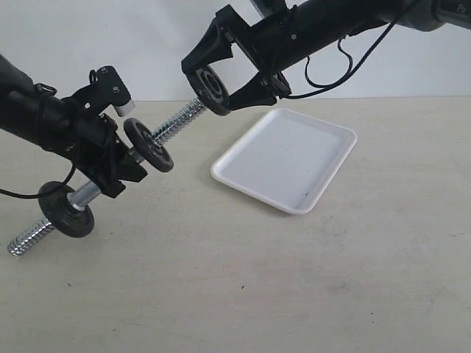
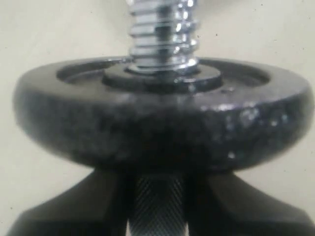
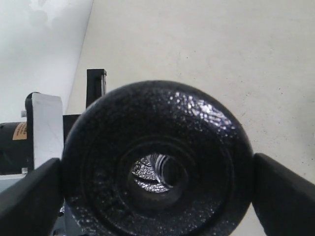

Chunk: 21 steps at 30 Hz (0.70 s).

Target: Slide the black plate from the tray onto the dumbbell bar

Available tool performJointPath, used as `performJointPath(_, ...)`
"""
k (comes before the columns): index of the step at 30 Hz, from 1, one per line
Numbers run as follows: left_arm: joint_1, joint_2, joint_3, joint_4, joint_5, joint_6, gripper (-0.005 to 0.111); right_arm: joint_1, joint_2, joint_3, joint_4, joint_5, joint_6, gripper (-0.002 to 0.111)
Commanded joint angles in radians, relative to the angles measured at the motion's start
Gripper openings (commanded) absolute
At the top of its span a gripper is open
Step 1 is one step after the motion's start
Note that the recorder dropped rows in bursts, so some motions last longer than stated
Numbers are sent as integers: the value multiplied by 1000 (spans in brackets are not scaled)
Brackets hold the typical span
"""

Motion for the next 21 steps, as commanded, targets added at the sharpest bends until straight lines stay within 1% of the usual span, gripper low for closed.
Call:
performJointPath(1, -31, -92, -31, -103, -64, 18, 4, -3, -29, -12, 46, 5, -5, 0)
performJointPath(3, -31, -99, -31, -101, -66, 18, 4, -3, -29, -12, 47, 5, 1, 0)
performJointPath(8, -31, -99, -31, -101, -66, 20, 4, -3, -50, 102, 50, 5, 1, 0)
performJointPath(12, -31, -99, -31, -101, -68, 20, 4, -3, -63, 104, 74, 5, -9, 0)
performJointPath(21, -31, -99, -31, -99, -64, 13, 4, -5, -148, 104, 62, 5, -21, 0)
